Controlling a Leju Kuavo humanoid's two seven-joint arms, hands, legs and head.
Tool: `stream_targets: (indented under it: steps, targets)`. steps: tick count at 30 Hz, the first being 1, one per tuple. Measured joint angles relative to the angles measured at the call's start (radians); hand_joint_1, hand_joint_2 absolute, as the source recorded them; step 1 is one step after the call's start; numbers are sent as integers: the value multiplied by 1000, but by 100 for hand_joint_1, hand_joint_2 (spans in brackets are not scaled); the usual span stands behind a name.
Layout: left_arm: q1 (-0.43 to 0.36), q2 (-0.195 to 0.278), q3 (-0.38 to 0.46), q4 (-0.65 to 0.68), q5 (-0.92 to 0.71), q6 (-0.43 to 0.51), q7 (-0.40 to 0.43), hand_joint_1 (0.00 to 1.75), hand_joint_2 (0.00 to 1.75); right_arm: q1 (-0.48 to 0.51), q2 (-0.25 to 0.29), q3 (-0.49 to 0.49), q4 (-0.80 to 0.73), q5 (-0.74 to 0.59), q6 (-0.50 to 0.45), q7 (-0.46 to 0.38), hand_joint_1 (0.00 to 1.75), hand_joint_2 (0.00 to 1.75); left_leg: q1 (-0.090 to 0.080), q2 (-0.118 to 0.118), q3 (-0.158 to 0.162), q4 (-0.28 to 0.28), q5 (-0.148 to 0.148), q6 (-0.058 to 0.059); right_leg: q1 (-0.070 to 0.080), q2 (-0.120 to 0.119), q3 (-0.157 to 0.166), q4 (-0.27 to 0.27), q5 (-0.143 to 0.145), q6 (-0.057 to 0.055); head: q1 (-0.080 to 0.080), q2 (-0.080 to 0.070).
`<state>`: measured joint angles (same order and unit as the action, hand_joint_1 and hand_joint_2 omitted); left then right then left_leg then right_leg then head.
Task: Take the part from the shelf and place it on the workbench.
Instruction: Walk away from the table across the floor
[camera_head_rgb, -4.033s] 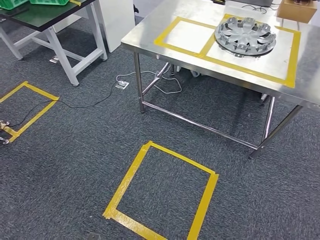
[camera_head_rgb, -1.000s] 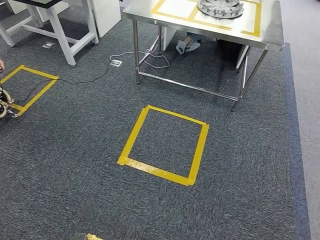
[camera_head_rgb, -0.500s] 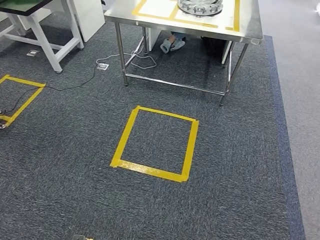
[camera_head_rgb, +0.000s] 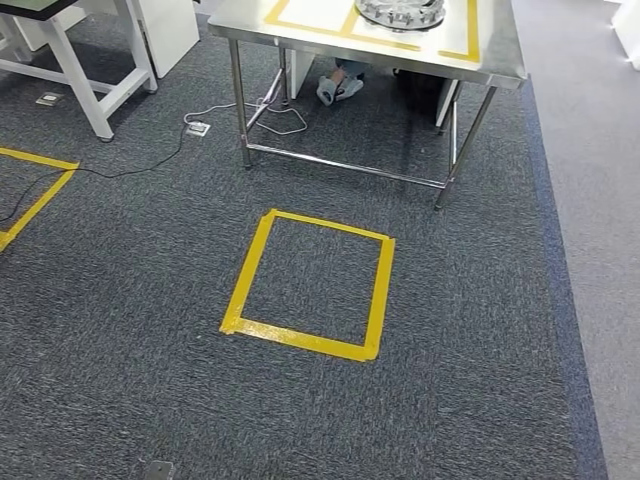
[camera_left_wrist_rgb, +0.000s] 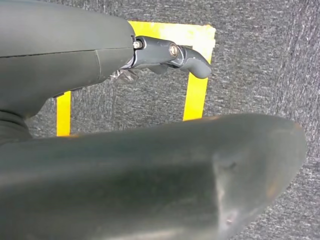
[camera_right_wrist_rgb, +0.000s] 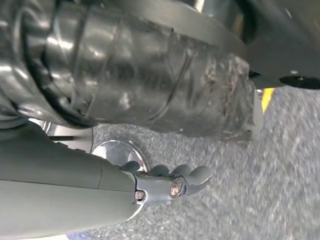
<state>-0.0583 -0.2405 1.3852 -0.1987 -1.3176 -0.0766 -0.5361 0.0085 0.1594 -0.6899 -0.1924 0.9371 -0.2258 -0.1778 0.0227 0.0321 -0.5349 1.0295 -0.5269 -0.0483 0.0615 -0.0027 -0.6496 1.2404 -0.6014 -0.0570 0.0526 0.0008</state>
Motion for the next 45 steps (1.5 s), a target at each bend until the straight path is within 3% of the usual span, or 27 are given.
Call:
stream_targets:
  steps: [2,3,5,8,9,11,12,13,14,16,18,21,23,25,27,28,29,30,32,34,36,38,40,42,43,44,45]
  targets:
    - [0,-7,0,0,1,0,-1,0,0,3,-8,0,0,1,4,-2,0,0,-5,2,0,-1,-1,8,31,-13,76,-153,68,-36,0,0]
    - [1,-11,0,0,1,0,-2,0,0,2,-12,0,0,1,5,-3,0,0,-8,3,-1,0,-1,11,40,-18,100,-206,84,-48,1,0]
    - [2,-15,0,0,1,-1,-3,0,0,1,-18,-1,0,1,6,-3,0,0,-12,6,-2,-2,-2,14,44,-13,117,-248,91,-58,2,0]
    - [3,-10,1,0,2,-1,-3,0,0,0,-21,-1,0,2,6,-4,0,0,-15,-5,-10,26,-25,16,31,0,149,-290,106,-43,3,0]
    - [3,-8,1,0,2,-1,-3,0,0,-2,-21,-1,0,3,7,-5,0,0,-17,-14,-27,68,-49,15,26,3,160,-299,110,-36,1,0]
    - [3,-2,1,0,2,0,-3,0,0,-5,-20,-1,0,4,7,-5,0,0,-19,-27,-87,194,-104,8,24,13,163,-295,107,-33,-3,0]
    - [4,0,1,0,2,0,-3,0,0,-5,-19,-1,0,4,8,-5,0,0,-19,-28,-115,246,-118,4,23,19,164,-290,102,-32,-4,0]
    - [5,2,1,0,2,0,-3,0,0,-4,-18,-1,0,4,8,-5,0,0,-19,-28,-131,268,-111,-1,22,26,165,-284,98,-32,-5,0]
    - [5,4,1,0,2,0,-3,0,0,-4,-17,-1,0,4,8,-5,0,0,-18,-28,-128,249,-84,-5,21,33,167,-279,93,-31,-5,0]
    - [6,6,1,0,2,0,-3,0,0,-3,-17,-1,0,4,8,-5,0,0,-16,-38,-81,132,-7,-13,16,48,171,-268,81,-26,-6,0]
    - [4,7,1,0,2,0,-3,0,0,-6,-17,-1,0,4,8,-5,0,0,-13,-58,-35,31,23,-6,15,61,165,-255,67,-20,-9,0]
    - [2,7,1,0,2,-1,-3,0,0,-7,-18,-1,0,4,8,-5,0,0,-15,-58,-24,6,16,30,13,76,151,-244,59,-14,-11,0]
    - [1,7,2,0,2,-1,-3,0,0,-4,-16,-1,0,2,-2,-4,0,0,-11,-47,-24,3,17,46,10,60,135,-212,38,1,-8,0]
    - [2,9,2,-1,4,-1,-4,0,0,-5,-8,-1,0,0,-21,-2,0,0,-7,-34,-23,1,16,55,-6,29,81,-106,-19,27,-3,0]
    - [3,11,2,-1,4,-1,-4,0,0,-8,2,-1,0,0,-38,1,0,0,-4,-17,-22,1,13,55,-31,13,3,30,-71,49,-2,0]
    - [4,13,2,-1,5,-1,-3,0,0,-8,6,-1,0,0,-43,3,0,0,-1,-9,-21,1,11,53,-43,9,-21,64,-72,57,-2,0]
    - [3,14,3,-1,5,-1,-3,0,0,-7,10,-2,0,0,-47,4,0,0,1,-3,-19,1,9,50,-53,6,-23,53,-50,63,-2,0]
    - [3,15,3,-1,5,-1,-3,0,0,-7,12,-2,0,0,-48,5,0,0,3,2,-15,1,7,47,-60,2,-5,3,-12,67,-2,0]
    - [2,16,3,-1,5,-1,-4,0,0,-7,16,-2,0,0,-48,6,0,0,8,11,-6,-4,5,41,-64,-20,63,-148,66,70,-2,0]
    - [1,15,3,0,5,-2,-4,0,0,-9,18,-2,0,1,-48,5,0,0,14,18,2,-15,6,30,-54,-35,101,-233,93,66,-2,0]
    - [1,11,3,0,5,-3,-4,0,0,-10,18,-2,0,1,-49,5,0,0,23,24,11,-30,11,13,-40,-28,108,-253,97,54,-3,0]
    - [0,8,3,0,5,-3,-4,0,0,-7,18,-2,0,1,-51,4,0,0,27,16,16,-25,1,6,-38,-21,133,-286,113,39,-3,0]
    - [1,8,3,0,4,-3,-4,0,0,-7,18,-3,-1,1,-52,4,0,0,22,-7,-18,59,-49,9,-41,-16,155,-309,127,27,-12,0]
    - [3,10,3,0,4,-3,-4,0,0,-9,19,-3,-1,2,-52,4,0,0,14,-23,-85,194,-104,12,-38,-10,158,-308,125,19,-24,0]
    - [4,11,4,0,4,-3,-4,0,0,-10,20,-3,-1,2,-52,3,0,0,11,-26,-109,236,-111,12,-36,-5,160,-306,122,17,-28,0]
    - [6,13,4,0,4,-2,-4,0,0,-10,21,-3,-1,2,-52,3,0,0,9,-26,-119,242,-98,11,-35,0,162,-303,119,16,-30,0]
    - [7,15,4,0,5,-2,-4,0,0,-9,21,-4,-1,2,-52,3,0,0,8,-27,-110,209,-66,11,-35,5,165,-300,114,17,-33,0]
